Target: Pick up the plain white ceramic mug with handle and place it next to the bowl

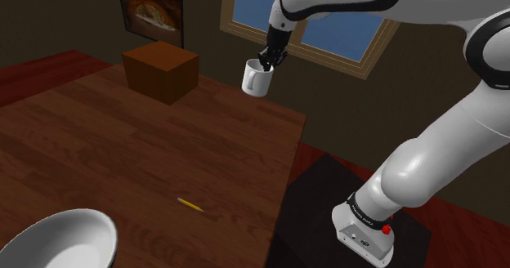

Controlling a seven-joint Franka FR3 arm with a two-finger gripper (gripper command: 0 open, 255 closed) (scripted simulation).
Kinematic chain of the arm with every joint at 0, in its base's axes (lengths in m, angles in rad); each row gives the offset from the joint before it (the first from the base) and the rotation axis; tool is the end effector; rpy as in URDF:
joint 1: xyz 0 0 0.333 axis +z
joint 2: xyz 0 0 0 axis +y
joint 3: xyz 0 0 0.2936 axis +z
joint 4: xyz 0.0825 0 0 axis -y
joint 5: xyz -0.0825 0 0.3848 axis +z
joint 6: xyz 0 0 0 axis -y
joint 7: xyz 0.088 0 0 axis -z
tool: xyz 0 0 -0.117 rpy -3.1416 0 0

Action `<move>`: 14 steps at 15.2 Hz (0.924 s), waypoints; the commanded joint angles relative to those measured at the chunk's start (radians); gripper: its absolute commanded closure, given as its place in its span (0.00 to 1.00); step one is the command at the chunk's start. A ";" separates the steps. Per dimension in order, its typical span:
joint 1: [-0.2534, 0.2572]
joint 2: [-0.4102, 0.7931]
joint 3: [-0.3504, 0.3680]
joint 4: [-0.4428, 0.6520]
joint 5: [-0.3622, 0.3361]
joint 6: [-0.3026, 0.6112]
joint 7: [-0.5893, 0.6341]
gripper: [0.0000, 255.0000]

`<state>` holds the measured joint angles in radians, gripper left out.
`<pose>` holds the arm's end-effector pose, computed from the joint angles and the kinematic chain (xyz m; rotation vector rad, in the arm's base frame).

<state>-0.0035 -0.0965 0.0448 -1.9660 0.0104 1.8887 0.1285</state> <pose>0.5356 0.0235 0.4834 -3.1311 0.1418 -0.0291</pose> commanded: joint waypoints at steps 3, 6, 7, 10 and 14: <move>0.030 -0.052 0.036 -0.047 0.007 -0.004 0.063 1.00; 0.059 -0.100 0.074 -0.097 0.017 -0.001 0.126 1.00; 0.069 -0.115 0.087 -0.112 0.021 -0.001 0.147 1.00; 0.099 -0.153 0.128 -0.148 0.036 -0.001 0.211 1.00; 0.140 -0.191 0.186 -0.181 0.057 -0.003 0.300 1.00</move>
<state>0.1264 -0.2723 0.2179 -2.1344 0.0614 1.8871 0.4077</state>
